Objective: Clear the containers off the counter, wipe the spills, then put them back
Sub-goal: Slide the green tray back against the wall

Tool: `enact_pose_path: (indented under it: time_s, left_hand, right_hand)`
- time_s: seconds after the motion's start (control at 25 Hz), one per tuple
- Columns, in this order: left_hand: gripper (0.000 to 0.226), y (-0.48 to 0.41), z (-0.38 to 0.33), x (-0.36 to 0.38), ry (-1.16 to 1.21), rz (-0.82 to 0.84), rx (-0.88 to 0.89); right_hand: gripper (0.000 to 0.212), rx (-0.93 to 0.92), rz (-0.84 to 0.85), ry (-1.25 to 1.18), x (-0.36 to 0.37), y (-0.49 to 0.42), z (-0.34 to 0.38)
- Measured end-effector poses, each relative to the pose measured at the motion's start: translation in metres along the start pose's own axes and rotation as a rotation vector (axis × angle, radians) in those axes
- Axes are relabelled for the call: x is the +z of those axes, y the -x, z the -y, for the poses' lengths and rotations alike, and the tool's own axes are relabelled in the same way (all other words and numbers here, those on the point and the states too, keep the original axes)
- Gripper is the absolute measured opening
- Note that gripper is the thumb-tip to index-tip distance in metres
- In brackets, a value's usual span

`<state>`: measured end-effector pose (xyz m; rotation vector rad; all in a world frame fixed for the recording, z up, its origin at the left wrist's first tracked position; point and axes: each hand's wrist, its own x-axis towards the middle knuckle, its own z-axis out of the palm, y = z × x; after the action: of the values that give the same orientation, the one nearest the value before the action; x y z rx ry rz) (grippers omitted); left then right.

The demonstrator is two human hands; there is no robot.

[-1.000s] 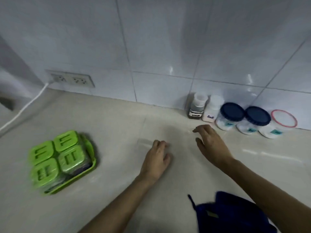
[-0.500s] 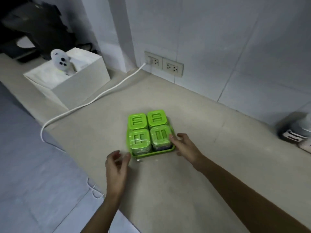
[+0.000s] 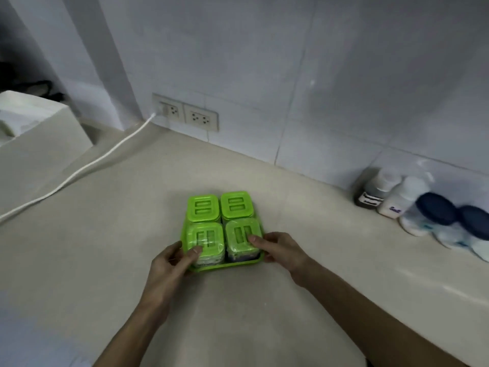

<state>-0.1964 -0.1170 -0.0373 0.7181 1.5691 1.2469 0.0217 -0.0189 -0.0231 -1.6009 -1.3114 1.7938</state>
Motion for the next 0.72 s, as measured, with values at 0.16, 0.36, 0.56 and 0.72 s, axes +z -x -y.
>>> enact_pose_path:
  time_s: [0.16, 0.36, 0.56, 0.72]
  left_hand:
    - [0.020, -0.023, -0.002, 0.082, -0.067, 0.231, 0.038]
    - [0.034, -0.053, -0.008, 0.162, -0.151, 0.390, 0.050]
    - [0.046, -0.079, -0.013, 0.215, -0.205, 0.353, 0.075]
    - [0.043, -0.095, -0.013, 0.226, -0.229, 0.348, 0.060]
  right_hand:
    - [0.041, 0.007, -0.217, -0.044, -0.076, 0.015, -0.033]
    - [0.039, 0.014, -0.390, -0.120, -0.138, 0.021, -0.054]
    - [0.049, 0.018, -0.475, -0.187, -0.170, 0.007, -0.054]
    - [0.061, 0.014, -0.494, -0.177, -0.184, -0.011, -0.043]
